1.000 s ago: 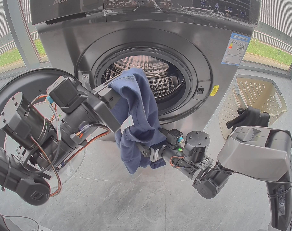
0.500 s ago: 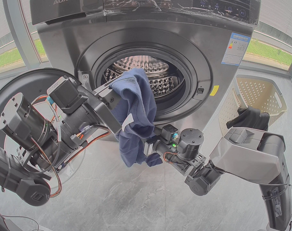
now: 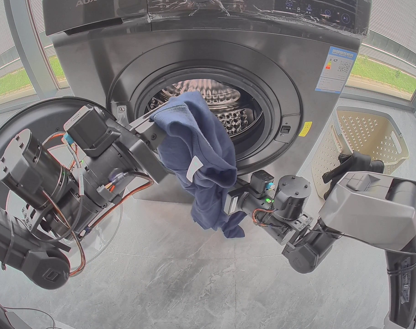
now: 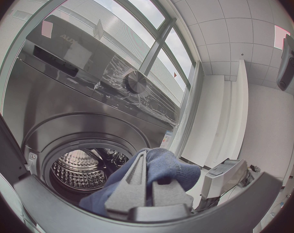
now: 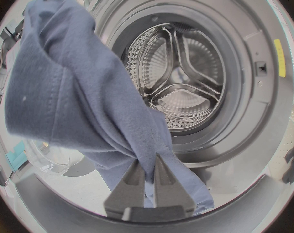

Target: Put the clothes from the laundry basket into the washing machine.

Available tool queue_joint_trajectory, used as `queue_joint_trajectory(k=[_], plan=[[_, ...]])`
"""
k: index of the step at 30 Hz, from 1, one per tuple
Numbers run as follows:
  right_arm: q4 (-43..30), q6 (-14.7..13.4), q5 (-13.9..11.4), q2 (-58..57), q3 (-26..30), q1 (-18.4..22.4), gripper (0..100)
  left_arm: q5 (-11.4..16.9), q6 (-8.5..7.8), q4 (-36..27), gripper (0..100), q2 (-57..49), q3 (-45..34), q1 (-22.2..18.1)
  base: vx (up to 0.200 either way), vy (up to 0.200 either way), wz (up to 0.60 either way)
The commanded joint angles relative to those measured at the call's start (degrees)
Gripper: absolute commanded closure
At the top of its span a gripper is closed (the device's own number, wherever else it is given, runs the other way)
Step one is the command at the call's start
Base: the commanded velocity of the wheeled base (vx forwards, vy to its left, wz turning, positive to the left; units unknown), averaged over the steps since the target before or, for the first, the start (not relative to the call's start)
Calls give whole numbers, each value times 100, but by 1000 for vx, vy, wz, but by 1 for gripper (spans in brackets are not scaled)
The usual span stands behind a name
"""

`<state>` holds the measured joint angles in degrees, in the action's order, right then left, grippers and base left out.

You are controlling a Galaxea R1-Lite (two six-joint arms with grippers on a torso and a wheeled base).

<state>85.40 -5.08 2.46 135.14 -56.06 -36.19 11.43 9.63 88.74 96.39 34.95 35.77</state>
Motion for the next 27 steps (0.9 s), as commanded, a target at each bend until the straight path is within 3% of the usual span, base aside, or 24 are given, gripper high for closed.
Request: queue_joint_trajectory(k=[1,5,10,12,16,22,27], plan=[[39,-1,79,-718,509,253,100,-36,4,-14,100,55,-59,-325,0,0,0],[100,-1,70,-1122,772,323,100,25,-49,3,100,301,-305,-685,0,0,0],[100,-10,79,-1254,772,244,100,78,-119,12,100,670,-735,-685,0,0,0],[91,-10,79,-1254,746,209,100,184,-234,12,100,829,-893,-685,0,0,0],[91,-19,79,-1254,720,60,100,395,-620,12,100,1277,-1148,-694,0,0,0],[74,-28,88,-1263,482,-54,100,465,-691,30,100,1664,-1430,-659,0,0,0],[56,-28,88,-1254,395,-107,100,649,-945,30,100,1883,-1658,-685,0,0,0]])
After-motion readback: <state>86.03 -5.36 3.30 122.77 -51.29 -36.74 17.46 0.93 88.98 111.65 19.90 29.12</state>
